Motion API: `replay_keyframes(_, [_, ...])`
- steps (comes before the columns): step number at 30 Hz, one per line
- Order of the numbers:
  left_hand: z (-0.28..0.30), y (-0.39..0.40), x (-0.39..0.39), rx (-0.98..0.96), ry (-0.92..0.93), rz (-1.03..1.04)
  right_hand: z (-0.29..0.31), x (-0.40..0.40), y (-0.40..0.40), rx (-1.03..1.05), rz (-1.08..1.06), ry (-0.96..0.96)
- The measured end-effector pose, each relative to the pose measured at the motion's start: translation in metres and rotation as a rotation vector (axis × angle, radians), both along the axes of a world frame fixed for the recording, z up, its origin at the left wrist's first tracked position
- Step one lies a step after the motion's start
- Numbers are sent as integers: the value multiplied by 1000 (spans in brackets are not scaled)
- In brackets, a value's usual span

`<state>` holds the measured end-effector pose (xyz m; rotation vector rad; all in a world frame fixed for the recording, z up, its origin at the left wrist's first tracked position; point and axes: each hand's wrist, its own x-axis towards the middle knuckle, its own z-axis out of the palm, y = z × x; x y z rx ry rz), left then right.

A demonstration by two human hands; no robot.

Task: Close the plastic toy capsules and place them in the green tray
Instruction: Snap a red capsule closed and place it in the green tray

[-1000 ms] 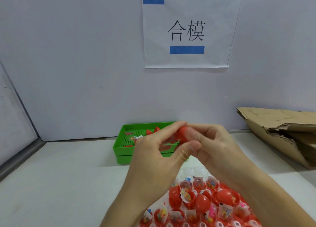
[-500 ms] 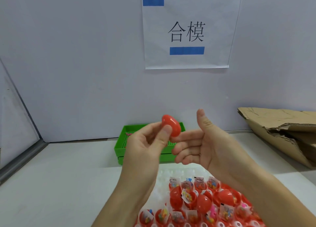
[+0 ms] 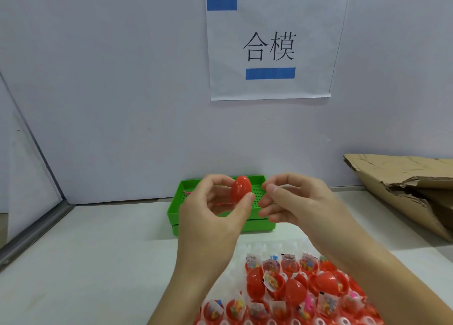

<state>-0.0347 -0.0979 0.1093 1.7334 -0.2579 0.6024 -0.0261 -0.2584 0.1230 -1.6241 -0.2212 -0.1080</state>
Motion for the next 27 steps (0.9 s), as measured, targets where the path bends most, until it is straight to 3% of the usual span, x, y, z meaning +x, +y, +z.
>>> replay_keyframes(4, [-2,-4,-2,201,-149,109,1,-5,6,-56,19,-35])
replay_keyframes(14, [-5,-5,-4,503,-311,217,3,-24,29,-239,-161,-247])
replay_keyframes(18, [-9,-7,-3,565,-383,217,-3,-19,32,-197,-234,-301])
replay_keyframes(20, [-6,-9,-5,554,-344,197,-3,-10,20,-61,-220,-212])
replay_keyframes(24, [-3,-10,-6,500,-322,180,-1,33,-31,601,-230,129])
replay_keyframes(27, [-3,-9,-5,458,-326,187,-3,71,-74,898,-375,203])
